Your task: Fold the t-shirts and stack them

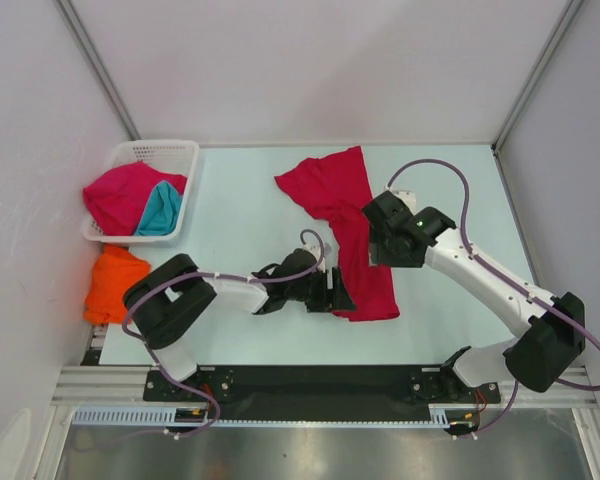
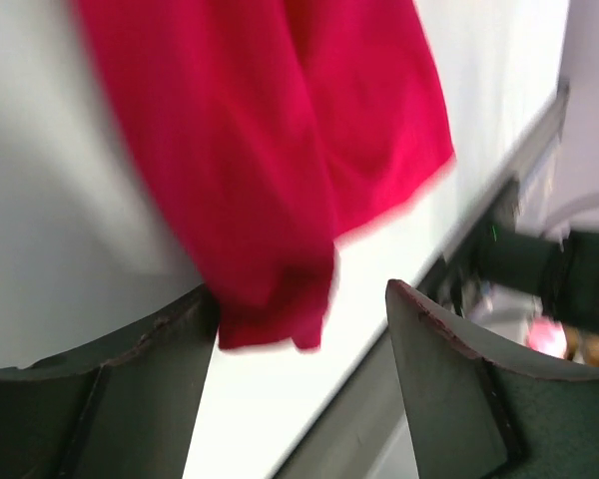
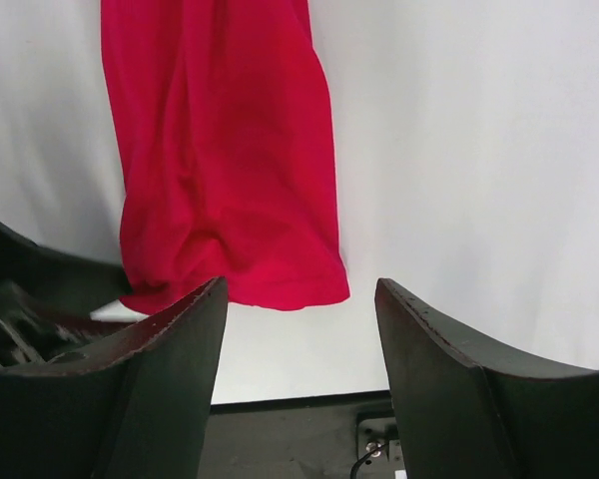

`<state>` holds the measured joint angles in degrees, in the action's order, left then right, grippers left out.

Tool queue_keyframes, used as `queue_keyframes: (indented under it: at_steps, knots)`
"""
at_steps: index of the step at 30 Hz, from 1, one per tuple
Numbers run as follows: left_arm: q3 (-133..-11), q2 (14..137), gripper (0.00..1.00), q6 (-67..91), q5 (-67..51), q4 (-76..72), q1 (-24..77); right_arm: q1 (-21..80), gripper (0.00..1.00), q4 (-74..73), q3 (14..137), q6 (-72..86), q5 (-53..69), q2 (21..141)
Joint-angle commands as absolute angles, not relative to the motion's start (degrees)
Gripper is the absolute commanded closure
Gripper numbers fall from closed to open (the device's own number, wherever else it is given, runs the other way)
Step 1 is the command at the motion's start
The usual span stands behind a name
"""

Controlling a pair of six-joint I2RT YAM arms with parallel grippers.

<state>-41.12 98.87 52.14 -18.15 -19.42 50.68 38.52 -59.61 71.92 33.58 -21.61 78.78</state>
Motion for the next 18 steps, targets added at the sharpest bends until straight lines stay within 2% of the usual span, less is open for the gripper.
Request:
queue_keyframes:
  at_steps: [1,8,13,18]
  knots:
    - [-37.3,98.5,0.24,54.2,-23.9,-9.8,55.5,38.5,0.34,-60.4,72.8,35.1,-22.0,76.3]
    - [-35.6,104.2,0.24,57.0,-22.6,-17.0,58.7,38.8,0.34,-59.3,67.7,36.8,-21.4,73.2]
    - [-37.8,109.9,0.25,56.7,-20.8,-18.5,59.2,38.7,0.33,-61.1,68.5,36.7,-22.6,71.7]
    - [-37.7,103.0,0.24,53.7,-13.9,-9.1,59.2,38.3,0.33,-63.5,71.1,35.8,-24.4,71.6]
